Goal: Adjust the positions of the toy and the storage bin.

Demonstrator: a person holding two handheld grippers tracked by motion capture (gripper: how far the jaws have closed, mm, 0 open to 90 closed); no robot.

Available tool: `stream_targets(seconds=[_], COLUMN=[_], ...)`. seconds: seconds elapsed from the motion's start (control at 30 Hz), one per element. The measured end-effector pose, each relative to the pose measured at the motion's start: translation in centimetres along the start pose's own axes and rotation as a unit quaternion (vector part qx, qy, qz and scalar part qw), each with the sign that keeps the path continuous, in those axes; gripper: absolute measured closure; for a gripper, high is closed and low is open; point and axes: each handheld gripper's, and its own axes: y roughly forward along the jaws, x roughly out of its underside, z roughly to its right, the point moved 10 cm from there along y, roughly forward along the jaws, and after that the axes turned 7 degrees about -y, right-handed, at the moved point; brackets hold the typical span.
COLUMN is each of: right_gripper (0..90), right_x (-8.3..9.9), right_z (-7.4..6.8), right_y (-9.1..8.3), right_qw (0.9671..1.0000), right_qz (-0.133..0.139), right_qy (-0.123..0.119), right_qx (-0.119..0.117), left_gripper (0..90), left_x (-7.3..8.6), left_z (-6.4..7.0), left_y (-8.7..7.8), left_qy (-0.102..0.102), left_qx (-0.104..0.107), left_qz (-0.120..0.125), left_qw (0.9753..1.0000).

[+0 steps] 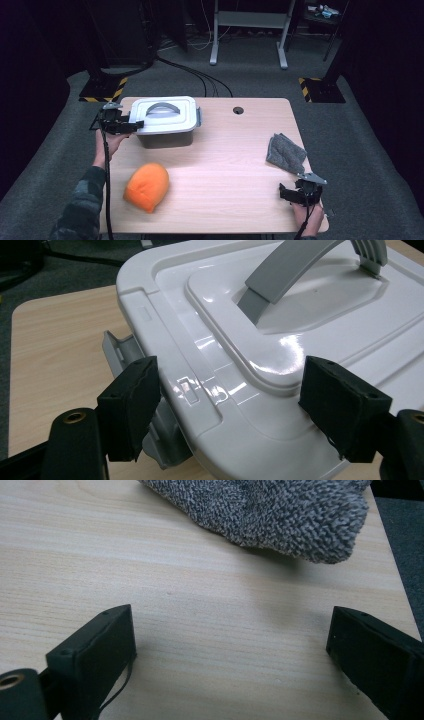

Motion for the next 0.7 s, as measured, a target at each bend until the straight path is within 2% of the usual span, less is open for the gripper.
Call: stream_targets(seconds=[0.17,0.4,0.7], right_gripper=[4.8,4.8,4.8], right_x=[-0.01,-0.05,-0.02], right_z=[-0.02,0.00,-0.03], right_y=[0.00,0.03,0.01], right_qw=[1.0000,1.0000,1.0000], right_qz=[0.001,0.003,0.001], right_qy=[0.002,-0.001,0.002], right_qx=[0.001,0.000,0.001], left_gripper=[24.2,24.2,24.2], left_x=[0.04,0.02,-0.27], left_z=[0.03,-0.04,0.36], left_y=[-0.03,0.00,0.44], left_qy=[0.004,0.006,0.009], left_qx=[0.007,0.019,0.025], left_qz=[-0.001,-0.015,-0.028], left_qw=[1.0000,0.9997,0.9993])
